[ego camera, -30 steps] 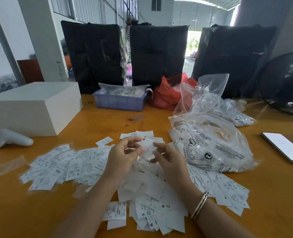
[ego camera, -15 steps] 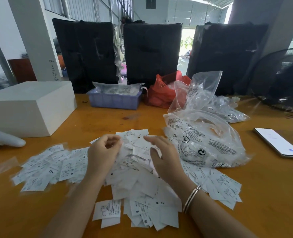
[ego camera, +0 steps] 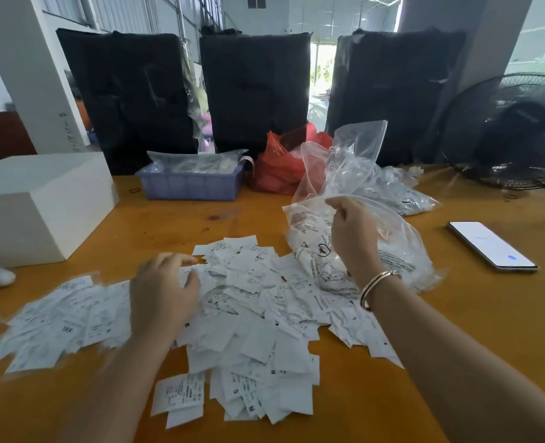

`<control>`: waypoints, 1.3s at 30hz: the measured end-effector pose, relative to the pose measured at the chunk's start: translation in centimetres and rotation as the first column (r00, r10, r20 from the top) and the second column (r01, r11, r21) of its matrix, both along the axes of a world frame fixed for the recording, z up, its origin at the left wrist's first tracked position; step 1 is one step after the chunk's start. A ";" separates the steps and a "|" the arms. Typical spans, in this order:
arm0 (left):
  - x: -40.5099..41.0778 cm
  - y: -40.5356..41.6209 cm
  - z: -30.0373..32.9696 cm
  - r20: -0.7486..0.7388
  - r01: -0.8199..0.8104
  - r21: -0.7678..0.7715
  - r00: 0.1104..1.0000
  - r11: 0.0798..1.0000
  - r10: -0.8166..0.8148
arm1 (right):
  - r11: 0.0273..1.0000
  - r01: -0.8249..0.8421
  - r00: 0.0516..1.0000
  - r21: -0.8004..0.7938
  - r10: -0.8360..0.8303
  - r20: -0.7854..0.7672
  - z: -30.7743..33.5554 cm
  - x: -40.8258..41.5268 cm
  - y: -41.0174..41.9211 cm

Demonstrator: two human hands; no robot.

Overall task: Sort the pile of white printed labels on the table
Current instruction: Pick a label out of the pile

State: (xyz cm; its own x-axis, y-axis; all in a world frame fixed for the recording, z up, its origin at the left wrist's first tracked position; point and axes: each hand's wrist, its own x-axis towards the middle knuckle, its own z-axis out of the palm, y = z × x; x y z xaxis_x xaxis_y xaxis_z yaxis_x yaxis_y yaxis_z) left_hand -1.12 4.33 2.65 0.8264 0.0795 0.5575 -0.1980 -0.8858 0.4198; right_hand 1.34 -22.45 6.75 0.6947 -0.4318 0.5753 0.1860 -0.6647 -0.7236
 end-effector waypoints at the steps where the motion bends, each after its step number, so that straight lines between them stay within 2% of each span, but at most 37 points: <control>1: -0.1 -0.5 -0.1 0.007 0.064 0.036 0.998 0.997 -0.064 | 0.999 0.043 0.997 -0.013 -0.044 -0.067 -0.1 0.5 -0.8; 3: -0.3 -1.3 -0.4 0.018 0.169 0.077 0.985 0.983 -0.171 | 0.993 0.082 0.951 -0.086 -0.103 -0.290 -0.9 1.6 -2.4; 5: -0.4 -1.6 -0.6 0.031 0.230 0.092 0.972 0.969 -0.234 | 0.973 0.038 0.839 -0.227 -0.154 -0.522 -1.6 1.9 -3.3; 7: -0.3 -1.7 -0.8 0.033 0.256 0.112 0.965 0.960 -0.261 | 0.944 0.002 0.758 -0.329 -0.216 -0.616 -2.1 1.7 -3.2; 11: 0.0 -1.3 -1.0 0.007 0.253 0.091 0.967 0.963 -0.255 | 0.915 0.049 0.793 -0.400 -0.279 -0.541 -2.4 1.5 -2.9; 15: 0.0 -1.3 -1.0 -0.002 0.257 0.084 0.966 0.963 -0.258 | 0.945 0.092 0.841 -0.315 -0.243 -0.483 -2.2 1.3 -2.9; 21: 0.0 -1.5 -1.2 -0.026 0.283 0.092 0.959 0.955 -0.282 | 0.944 0.110 0.833 -0.312 -0.258 -0.490 -2.1 1.1 -2.8; 24: 0.0 -1.5 -1.1 -0.029 0.286 0.080 0.958 0.955 -0.285 | 0.940 0.171 0.875 -0.295 -0.282 -0.393 -2.0 0.8 -2.8; 28: -0.1 -1.5 -1.1 -0.042 0.292 0.077 0.956 0.953 -0.289 | 0.938 0.174 0.936 -0.301 -0.252 -0.245 -1.7 0.7 -2.3; 30: -0.2 -1.6 -1.0 -0.044 0.298 0.082 0.954 0.951 -0.295 | 0.962 0.134 0.969 -0.239 -0.178 -0.172 -1.4 0.5 -1.7; 33: -0.3 -1.9 -0.8 -0.006 0.343 -0.004 0.939 0.939 -0.343 | 0.980 -0.174 0.985 -0.100 0.172 -0.025 -0.8 -0.7 0.4; 35: -0.5 -2.3 -0.6 0.003 0.391 -0.150 0.919 0.908 -0.395 | 0.915 -0.349 0.937 -0.201 0.344 -0.057 -1.1 -1.8 2.3; 37: -0.8 -2.6 -0.5 -0.032 0.437 -0.262 0.887 0.861 -0.460 | 0.845 -0.456 0.890 -0.279 0.433 -0.141 -2.0 -2.9 4.4; 39: -1.2 -2.8 -0.5 -0.091 0.471 -0.344 0.844 0.812 -0.528 | 0.821 -0.546 0.836 -0.169 0.522 -0.166 -3.0 -3.8 6.0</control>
